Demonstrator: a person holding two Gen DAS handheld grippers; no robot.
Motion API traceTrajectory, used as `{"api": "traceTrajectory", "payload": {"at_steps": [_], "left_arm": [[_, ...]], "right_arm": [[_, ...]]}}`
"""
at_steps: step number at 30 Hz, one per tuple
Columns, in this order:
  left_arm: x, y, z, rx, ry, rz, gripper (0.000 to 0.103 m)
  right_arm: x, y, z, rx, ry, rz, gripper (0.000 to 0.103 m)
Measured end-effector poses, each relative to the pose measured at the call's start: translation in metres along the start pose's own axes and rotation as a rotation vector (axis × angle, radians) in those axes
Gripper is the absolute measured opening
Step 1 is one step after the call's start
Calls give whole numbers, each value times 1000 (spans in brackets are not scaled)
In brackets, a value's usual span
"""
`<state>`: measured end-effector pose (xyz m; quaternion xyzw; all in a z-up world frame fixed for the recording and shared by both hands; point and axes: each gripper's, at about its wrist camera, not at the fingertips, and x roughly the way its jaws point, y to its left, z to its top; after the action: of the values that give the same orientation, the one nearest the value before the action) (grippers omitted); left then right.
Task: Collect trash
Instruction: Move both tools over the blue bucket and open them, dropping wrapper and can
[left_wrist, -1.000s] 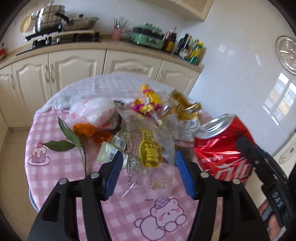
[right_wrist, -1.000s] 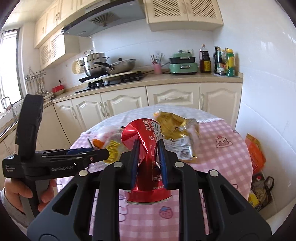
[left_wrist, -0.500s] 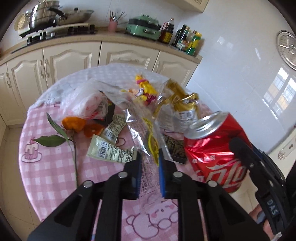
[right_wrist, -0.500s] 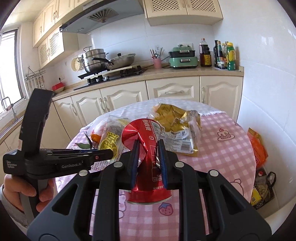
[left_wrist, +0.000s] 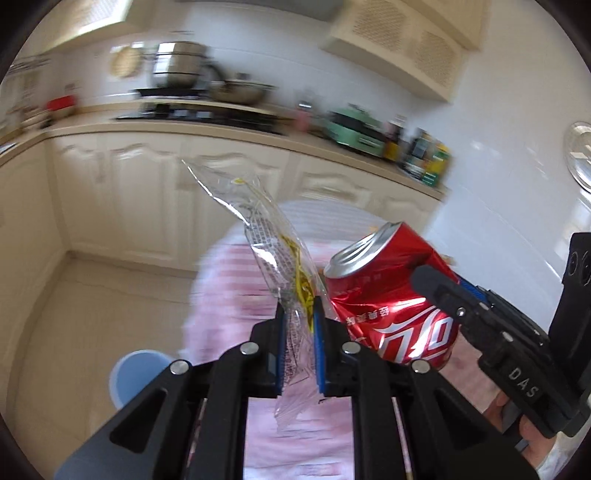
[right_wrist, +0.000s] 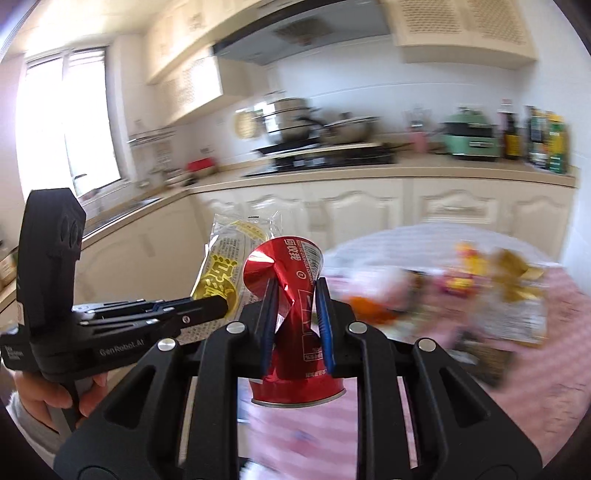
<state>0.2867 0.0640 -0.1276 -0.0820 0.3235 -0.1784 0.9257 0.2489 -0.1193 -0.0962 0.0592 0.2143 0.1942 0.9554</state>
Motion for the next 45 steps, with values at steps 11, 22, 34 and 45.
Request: {"api": "traceTrajectory", "payload": {"at_steps": [11, 22, 34, 45], "left_arm": [[82, 217, -47, -249, 119, 259, 12], [230, 337, -139, -378, 332, 316, 12], [285, 349, -169, -422, 395, 306, 23], [243, 337, -157, -399, 365, 356, 44]], "right_arm": [[239, 117, -67, -51, 249, 136, 20], [420, 95, -207, 53, 555, 42, 20], [465, 62, -253, 131, 652, 18, 22], [427, 74, -230, 115, 666, 31, 23]]}}
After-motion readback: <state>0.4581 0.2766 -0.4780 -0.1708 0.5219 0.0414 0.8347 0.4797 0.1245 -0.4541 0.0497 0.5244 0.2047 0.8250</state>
